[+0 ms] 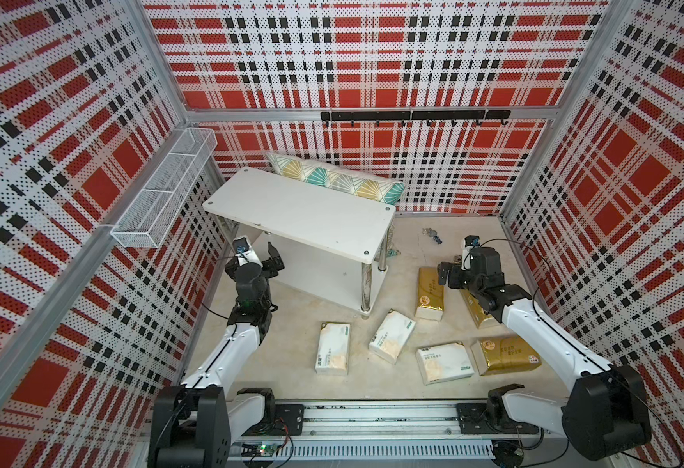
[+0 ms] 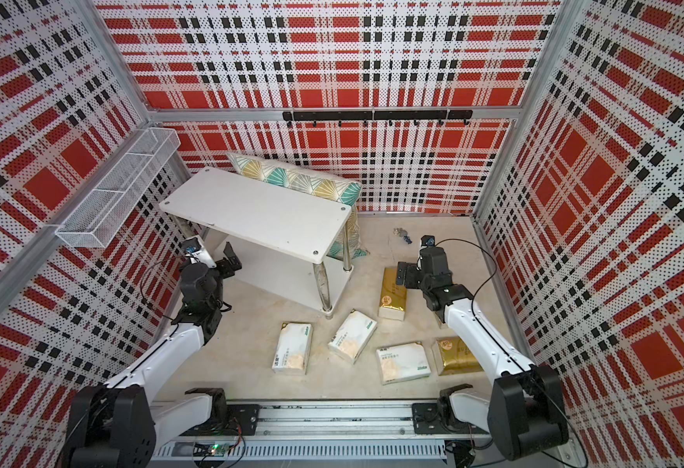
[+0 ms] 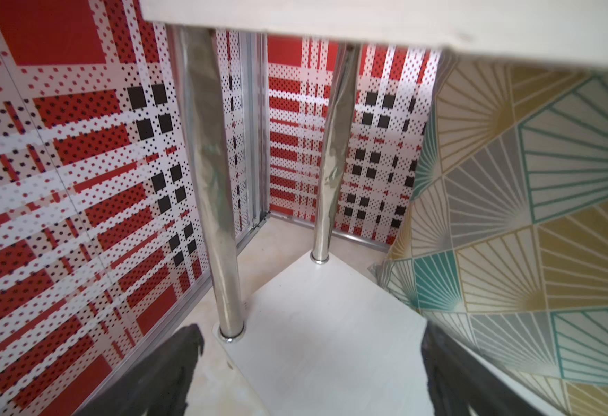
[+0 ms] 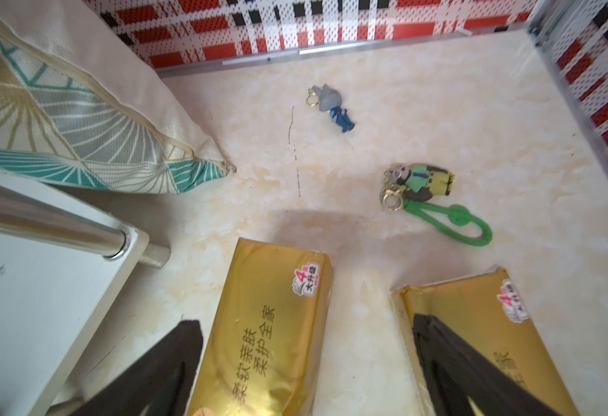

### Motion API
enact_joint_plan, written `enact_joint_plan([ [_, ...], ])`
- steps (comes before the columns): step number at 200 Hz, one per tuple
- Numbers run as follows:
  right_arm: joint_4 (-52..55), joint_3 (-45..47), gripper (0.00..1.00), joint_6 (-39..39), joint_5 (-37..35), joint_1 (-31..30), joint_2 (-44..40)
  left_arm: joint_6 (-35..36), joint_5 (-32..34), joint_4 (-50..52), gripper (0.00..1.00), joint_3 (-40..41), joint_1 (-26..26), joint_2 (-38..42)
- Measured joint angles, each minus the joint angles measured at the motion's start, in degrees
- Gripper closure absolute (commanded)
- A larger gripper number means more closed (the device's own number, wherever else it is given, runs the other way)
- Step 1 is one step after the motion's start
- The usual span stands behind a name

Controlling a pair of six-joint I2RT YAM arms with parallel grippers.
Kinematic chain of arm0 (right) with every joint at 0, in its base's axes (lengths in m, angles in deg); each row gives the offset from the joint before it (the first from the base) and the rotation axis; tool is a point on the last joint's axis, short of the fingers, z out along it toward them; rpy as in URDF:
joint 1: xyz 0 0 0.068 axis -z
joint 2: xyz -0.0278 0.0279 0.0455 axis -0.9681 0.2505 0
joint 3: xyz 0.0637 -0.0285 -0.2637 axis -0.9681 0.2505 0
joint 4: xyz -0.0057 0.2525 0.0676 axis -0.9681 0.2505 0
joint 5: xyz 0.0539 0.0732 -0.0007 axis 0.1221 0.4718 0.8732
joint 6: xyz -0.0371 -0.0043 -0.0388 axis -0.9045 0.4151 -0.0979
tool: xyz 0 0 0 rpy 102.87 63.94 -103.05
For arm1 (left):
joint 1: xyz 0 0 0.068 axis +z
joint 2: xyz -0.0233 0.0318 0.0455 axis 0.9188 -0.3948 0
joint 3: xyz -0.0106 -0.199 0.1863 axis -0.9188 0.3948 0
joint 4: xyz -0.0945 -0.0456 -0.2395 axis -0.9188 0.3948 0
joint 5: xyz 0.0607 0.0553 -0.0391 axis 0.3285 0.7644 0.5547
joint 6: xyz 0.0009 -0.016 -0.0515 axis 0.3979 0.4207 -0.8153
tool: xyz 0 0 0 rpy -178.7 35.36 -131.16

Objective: Place the tissue boxes on the shelf by color
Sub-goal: Pick up the box of tissues from the center of the board.

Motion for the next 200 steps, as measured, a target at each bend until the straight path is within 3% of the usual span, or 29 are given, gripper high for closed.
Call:
enact_joint_plan([
  [48, 4.5, -2.5, 0.0, 3.3, 2.7, -1.7, 5.6, -2.8, 8.3, 13.7, 0.01, -3.9, -6.3, 3.3],
  [81, 5.4, -5.3, 0.0, 4.6, 3.9, -2.2, 10.5, -5.6, 9.7, 22.0, 0.01, -5.5, -9.5, 5.7],
  [117, 5.8, -8.2, 0.0, 5.0, 4.5, -2.3, 14.6, -8.6, 11.5, 29.4, 0.01, -6.2, -16.4, 6.5],
  [200, 8.1, -14.1, 0.0, 5.3, 3.9, -2.5, 22.6, -16.7, 16.6, 39.6, 0.01, -6.4, -27.3, 6.9],
])
